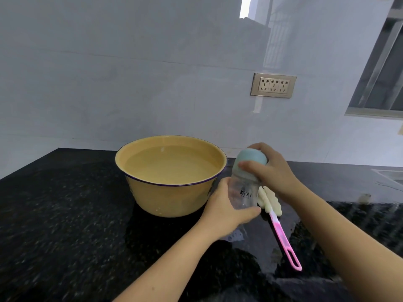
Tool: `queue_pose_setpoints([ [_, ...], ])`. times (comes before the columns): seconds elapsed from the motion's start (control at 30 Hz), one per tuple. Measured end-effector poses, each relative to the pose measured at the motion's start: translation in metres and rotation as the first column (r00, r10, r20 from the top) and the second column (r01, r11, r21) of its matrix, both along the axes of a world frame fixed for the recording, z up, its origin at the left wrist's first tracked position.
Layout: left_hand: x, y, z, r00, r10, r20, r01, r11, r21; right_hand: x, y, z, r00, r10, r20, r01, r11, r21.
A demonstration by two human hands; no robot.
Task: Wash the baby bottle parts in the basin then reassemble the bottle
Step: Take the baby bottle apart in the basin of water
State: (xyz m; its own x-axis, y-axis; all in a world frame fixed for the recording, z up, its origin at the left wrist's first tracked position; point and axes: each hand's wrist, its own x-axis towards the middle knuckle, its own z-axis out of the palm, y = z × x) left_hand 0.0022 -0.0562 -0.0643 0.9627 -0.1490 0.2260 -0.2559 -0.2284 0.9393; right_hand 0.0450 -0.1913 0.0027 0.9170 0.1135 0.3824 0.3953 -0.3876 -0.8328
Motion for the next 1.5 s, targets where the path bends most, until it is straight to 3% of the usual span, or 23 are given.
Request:
queue_pose_setpoints([
  [0.1,-0.006,0.005,0.013,0.999,-0.033,-0.038,0.031,0.999,-0.039,0.002,-0.001,0.004,0.998,0.051,-0.043,-0.049,0.998,0.051],
  [0.23,-0.021,0.012,0.027,0.909,-0.376,-0.18,0.295,0.886,-0.359,0.011,-0.002,0.01,0.978,0.109,-0.178,-0.023,0.905,0.425],
  [0.4,-0.029,0.024,0.043,0.955,-0.276,-0.112,0.228,0.92,-0.32,0.022,0.014,0.015,0.969,0.097,-0.226,0.015,0.894,0.449],
  [0.53,-0.031,0.053,0.06,0.983,-0.185,-0.005,0.178,0.951,-0.253,0.031,0.027,0.013,0.987,0.121,-0.107,-0.086,0.955,0.283],
  [0.63,-0.033,0.075,0.078,0.981,-0.177,0.077,0.19,0.956,-0.224,0.031,0.044,0.015,0.998,0.067,-0.007,-0.065,0.989,0.13],
  [0.8,-0.022,0.106,0.094,0.985,0.081,0.15,-0.069,0.994,-0.079,0.033,0.077,0.016,0.995,0.048,0.087,-0.031,0.982,-0.185],
  [0.97,-0.012,0.132,0.095,0.975,0.176,0.135,-0.176,0.984,-0.011,0.037,0.094,0.013,0.991,0.007,0.131,0.063,0.852,-0.521],
  [1.13,-0.002,0.145,0.092,0.954,0.253,0.16,-0.275,0.951,0.139,0.042,0.106,0.013,1.0,-0.012,0.029,0.031,0.559,-0.828],
  [1.3,0.01,0.156,0.089,0.946,0.266,0.185,-0.307,0.919,0.248,0.048,0.11,0.015,0.995,-0.004,-0.104,-0.098,0.301,-0.949],
  [1.43,0.024,0.161,0.087,0.947,0.246,0.207,-0.303,0.897,0.321,0.049,0.107,0.017,0.978,-0.008,-0.211,-0.196,0.331,-0.923],
  [1.47,0.028,0.162,0.087,0.949,0.235,0.211,-0.297,0.892,0.341,0.05,0.106,0.016,0.986,0.026,-0.166,-0.164,0.363,-0.917],
  [1.5,0.032,0.163,0.087,0.951,0.225,0.211,-0.29,0.886,0.361,0.051,0.105,0.015,0.991,0.064,-0.118,-0.134,0.455,-0.881],
])
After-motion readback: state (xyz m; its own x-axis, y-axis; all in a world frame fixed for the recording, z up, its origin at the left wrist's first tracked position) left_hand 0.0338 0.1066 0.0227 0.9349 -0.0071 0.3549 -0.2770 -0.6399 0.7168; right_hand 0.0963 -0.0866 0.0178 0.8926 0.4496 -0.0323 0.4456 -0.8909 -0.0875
